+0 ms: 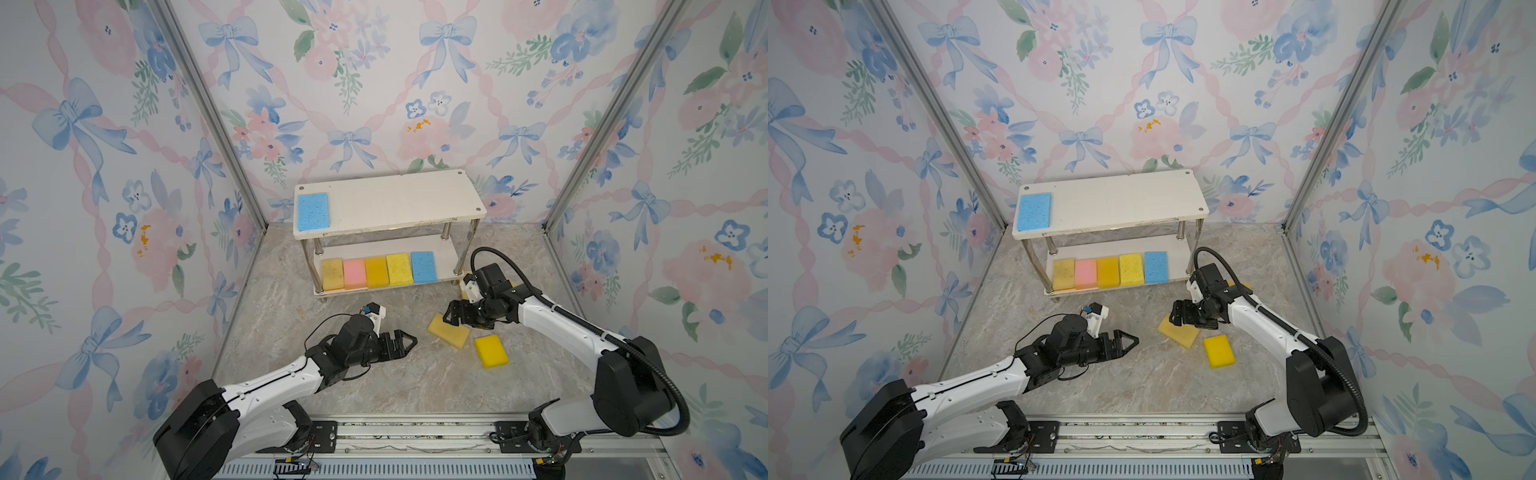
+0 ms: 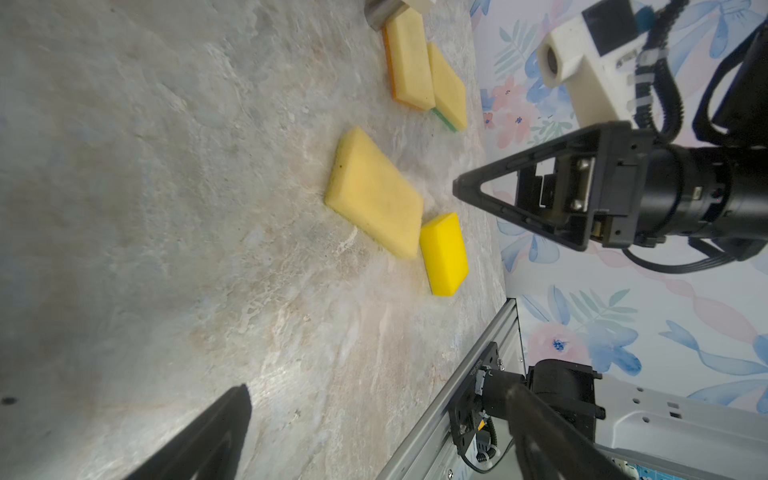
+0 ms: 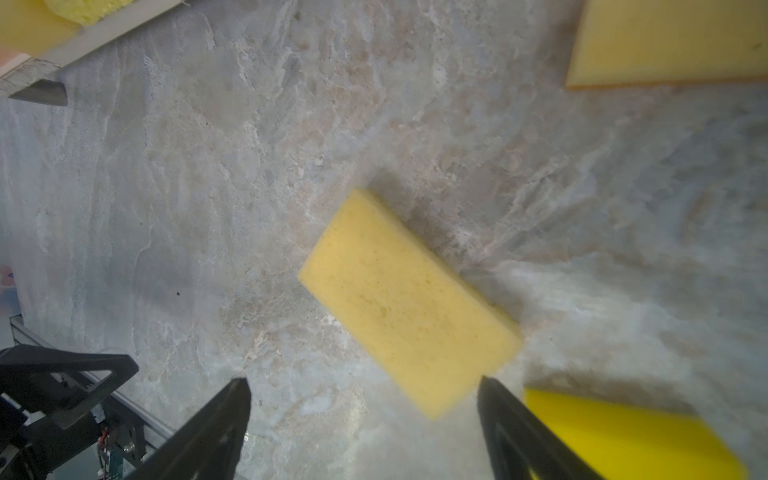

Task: Place and organize the cleaning sponges onto the shelf
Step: 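Grasp the large yellow sponge on the table with the right gripper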

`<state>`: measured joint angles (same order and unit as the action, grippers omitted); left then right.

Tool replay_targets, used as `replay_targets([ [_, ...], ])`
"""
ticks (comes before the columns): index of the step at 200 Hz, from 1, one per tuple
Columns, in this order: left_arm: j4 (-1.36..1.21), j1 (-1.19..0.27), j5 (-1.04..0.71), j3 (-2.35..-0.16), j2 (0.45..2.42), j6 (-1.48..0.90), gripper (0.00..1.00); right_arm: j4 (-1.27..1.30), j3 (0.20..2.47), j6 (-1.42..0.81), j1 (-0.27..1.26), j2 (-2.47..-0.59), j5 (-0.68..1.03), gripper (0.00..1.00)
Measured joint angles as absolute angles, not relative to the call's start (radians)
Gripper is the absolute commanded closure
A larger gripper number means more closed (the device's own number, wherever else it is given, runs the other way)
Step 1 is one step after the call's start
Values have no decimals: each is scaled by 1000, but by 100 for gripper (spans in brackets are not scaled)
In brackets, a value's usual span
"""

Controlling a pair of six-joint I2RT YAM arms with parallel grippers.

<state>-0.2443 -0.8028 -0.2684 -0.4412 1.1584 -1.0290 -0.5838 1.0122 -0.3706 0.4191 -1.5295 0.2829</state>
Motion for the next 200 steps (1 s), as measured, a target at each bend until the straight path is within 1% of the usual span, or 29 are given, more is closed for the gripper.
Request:
replay_targets([
  [37, -321, -826, -266, -442, 1197, -1035, 2, -553, 1055, -292, 405, -1686, 278, 11],
  [112, -360, -826, -266, -439, 1192, -1035, 2, -530, 1092, -241, 400, -1764, 274, 13],
  [146, -365, -826, -266, -439, 1193, -1034, 2, -498, 1054, -233, 386, -1755, 325, 14],
  [182, -366, -826, -266, -439, 1193, -1034, 2, -416, 927, -252, 388, -1669, 409, 17],
  [200, -369, -826, -266, -439, 1198, -1034, 2, -390, 889, -263, 395, -1643, 420, 23],
])
